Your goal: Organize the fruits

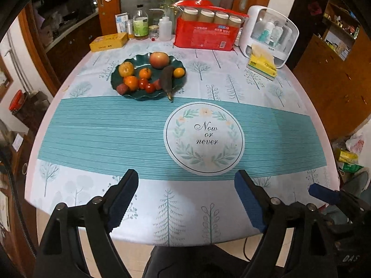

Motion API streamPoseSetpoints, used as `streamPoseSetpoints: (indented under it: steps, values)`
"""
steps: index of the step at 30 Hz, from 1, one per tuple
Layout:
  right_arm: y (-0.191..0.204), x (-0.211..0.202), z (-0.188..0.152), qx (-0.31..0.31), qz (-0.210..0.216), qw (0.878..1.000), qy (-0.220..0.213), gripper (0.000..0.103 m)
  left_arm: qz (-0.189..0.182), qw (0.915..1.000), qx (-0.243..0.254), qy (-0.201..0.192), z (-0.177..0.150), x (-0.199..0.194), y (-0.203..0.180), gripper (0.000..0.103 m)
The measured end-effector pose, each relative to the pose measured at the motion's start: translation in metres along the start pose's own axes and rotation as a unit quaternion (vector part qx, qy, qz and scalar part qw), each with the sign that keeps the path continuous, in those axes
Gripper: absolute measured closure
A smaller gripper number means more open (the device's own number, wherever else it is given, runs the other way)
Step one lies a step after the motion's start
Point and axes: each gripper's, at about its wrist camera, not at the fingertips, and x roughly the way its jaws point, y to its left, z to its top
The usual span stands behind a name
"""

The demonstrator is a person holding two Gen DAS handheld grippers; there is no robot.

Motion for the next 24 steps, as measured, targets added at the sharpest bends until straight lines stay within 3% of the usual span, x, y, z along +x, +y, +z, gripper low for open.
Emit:
streamPoseSetpoints:
  steps: [10,17,24]
  values:
    - [0.002,-0.016,-0.014,-0.009,-0.025,1.000,-0.016,0.015,0.054,0.9978,-0.006,-0.036,-0.009,-0.026,-0.008,0.012]
    - [0.000,-0.020,-0.010,-0.012,-0.027,0.999,-0.035,0.000,0.078,0.9944,-0.010,-0.070,-0.009,-0.040,-0.011,0.005]
    - [0.000,-0.023,-0.008,-0.021,-0.044,0.998,-0.044,0.000,0.097,0.9918,-0.008,-0.083,-0.009,-0.044,-0.018,0.001]
